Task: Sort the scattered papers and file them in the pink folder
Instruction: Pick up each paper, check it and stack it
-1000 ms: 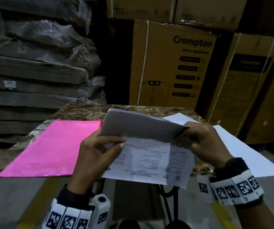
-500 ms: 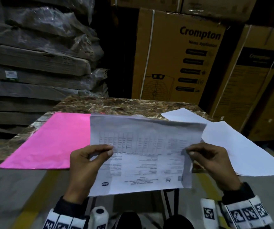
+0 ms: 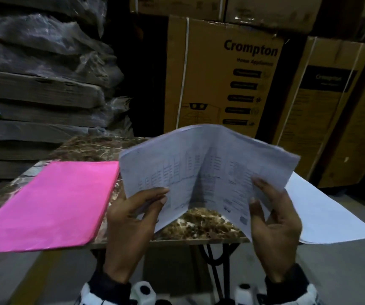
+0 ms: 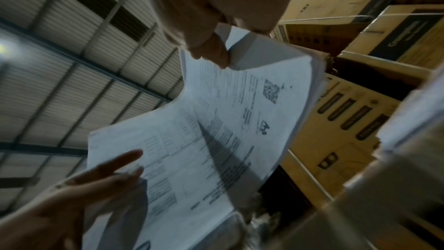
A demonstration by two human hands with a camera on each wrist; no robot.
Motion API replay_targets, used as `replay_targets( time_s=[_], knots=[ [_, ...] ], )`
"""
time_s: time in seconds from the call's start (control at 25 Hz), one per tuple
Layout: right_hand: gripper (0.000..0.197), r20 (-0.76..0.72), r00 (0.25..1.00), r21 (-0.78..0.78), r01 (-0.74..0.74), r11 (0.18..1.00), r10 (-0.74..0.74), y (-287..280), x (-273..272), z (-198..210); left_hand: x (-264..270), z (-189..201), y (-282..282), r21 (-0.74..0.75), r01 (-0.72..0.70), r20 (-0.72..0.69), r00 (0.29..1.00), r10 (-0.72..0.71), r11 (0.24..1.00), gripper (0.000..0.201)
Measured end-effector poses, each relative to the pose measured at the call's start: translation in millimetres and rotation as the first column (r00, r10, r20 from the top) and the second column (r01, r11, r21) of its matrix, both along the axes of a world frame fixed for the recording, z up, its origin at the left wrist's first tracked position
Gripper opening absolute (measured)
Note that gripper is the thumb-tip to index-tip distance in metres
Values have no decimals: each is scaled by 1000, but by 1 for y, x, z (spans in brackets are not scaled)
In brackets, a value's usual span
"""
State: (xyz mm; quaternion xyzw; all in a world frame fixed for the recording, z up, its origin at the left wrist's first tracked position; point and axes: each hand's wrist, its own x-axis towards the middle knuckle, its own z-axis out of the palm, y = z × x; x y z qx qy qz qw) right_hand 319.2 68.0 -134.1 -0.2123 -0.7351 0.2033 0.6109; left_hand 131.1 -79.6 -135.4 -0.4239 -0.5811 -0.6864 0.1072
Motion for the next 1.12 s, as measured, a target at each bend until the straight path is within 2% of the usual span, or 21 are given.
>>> replay_targets(
  time_s=[0.08,0.16,0.32,0.4,0.52,0.64,0.76,0.92,1.04,1.12],
  knots=[
    [45,44,997,-115,-62,991,67,1,0,-18,-6,-20,10,-144,62,62,997,-53,988,25],
    [56,58,990,-228,-111,967,127,0,3,-27,-9,-33,13,-224,56,62,997,-43,973,27],
    [56,103,981,-290,-130,948,166,-1,8,-29,-13,-37,16,-189,19,95,995,-1,982,22],
    [62,83,983,-321,-127,939,161,-3,11,-29,-10,-36,17,-213,-16,61,998,30,977,22],
    [70,-16,992,-396,-118,911,121,-18,20,-24,0,-33,15,-247,-59,-10,998,58,967,31],
    [67,-82,994,-419,-96,903,68,-45,31,-26,6,-36,11,-262,-133,-126,987,102,956,34],
    [79,-83,994,-478,23,878,-72,-63,45,-35,14,-37,9,-295,-221,-205,965,165,929,39],
    [64,-116,974,-544,102,833,-195,-73,57,-48,37,-43,10,-274,-135,-261,963,62,952,43],
    [58,-144,975,-569,57,820,-168,-81,54,-52,56,-52,9,-358,-31,-138,990,-20,933,45],
    [56,-196,976,-580,-36,814,-97,-88,50,-53,65,-57,6,-404,50,-81,993,-90,913,46]
  ],
)
